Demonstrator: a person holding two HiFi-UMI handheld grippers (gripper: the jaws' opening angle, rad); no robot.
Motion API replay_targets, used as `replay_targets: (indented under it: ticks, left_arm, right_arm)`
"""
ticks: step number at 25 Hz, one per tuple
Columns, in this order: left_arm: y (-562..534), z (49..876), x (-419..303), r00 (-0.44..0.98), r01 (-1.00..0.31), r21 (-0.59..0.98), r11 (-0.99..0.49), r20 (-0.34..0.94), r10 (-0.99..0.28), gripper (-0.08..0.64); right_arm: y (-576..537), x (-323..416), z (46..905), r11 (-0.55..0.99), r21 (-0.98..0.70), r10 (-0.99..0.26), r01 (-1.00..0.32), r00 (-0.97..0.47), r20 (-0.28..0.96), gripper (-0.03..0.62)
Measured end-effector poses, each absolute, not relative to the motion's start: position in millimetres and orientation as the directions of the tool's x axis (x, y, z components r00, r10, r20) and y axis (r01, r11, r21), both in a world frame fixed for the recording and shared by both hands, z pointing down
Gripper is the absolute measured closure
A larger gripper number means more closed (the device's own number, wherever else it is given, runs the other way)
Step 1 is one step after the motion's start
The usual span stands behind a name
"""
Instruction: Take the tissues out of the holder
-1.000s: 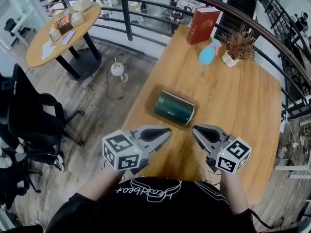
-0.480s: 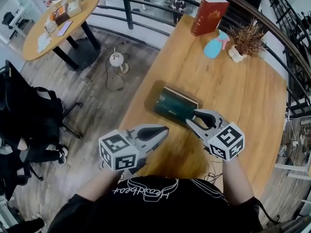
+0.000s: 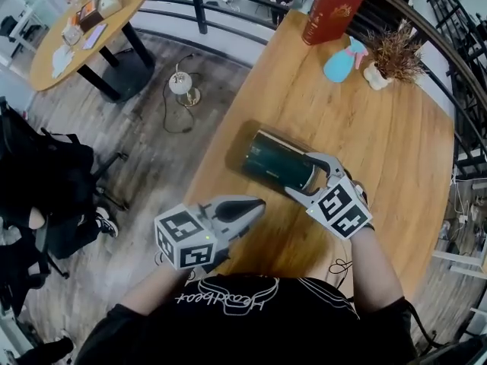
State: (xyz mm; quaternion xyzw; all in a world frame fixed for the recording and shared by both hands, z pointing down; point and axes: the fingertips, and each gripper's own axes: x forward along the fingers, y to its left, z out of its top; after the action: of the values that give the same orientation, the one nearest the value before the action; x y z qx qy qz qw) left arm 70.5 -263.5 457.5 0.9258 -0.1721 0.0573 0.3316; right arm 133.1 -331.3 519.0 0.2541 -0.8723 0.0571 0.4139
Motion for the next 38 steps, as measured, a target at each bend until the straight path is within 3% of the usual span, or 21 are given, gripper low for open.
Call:
replay_targets:
  ticks: [11,25,38]
  left_arm:
    - [-270,461,61,0.934,-0.355,0.619,-0.701,0.200,-0.296,0.546]
    - [-267,467,48,0.924,-0.375,0.631,-0.679,0.199,-0.326,0.546]
    - [-255,458,32,0.910,-0.405,0.625,-0.667,0.204,-0.362,0.548]
  right_arm:
    - [-346,128,547,0.903,0.208,-0.362,-0.377,-0.403,0.841,0.290]
    - [-348,127,562,0.898,0.130,-0.296,-0.420,-0.359,0.885,0.291]
    - [-341,123,553,0.885,0.221,-0.373,-0.409,-0.340,0.863,0.322]
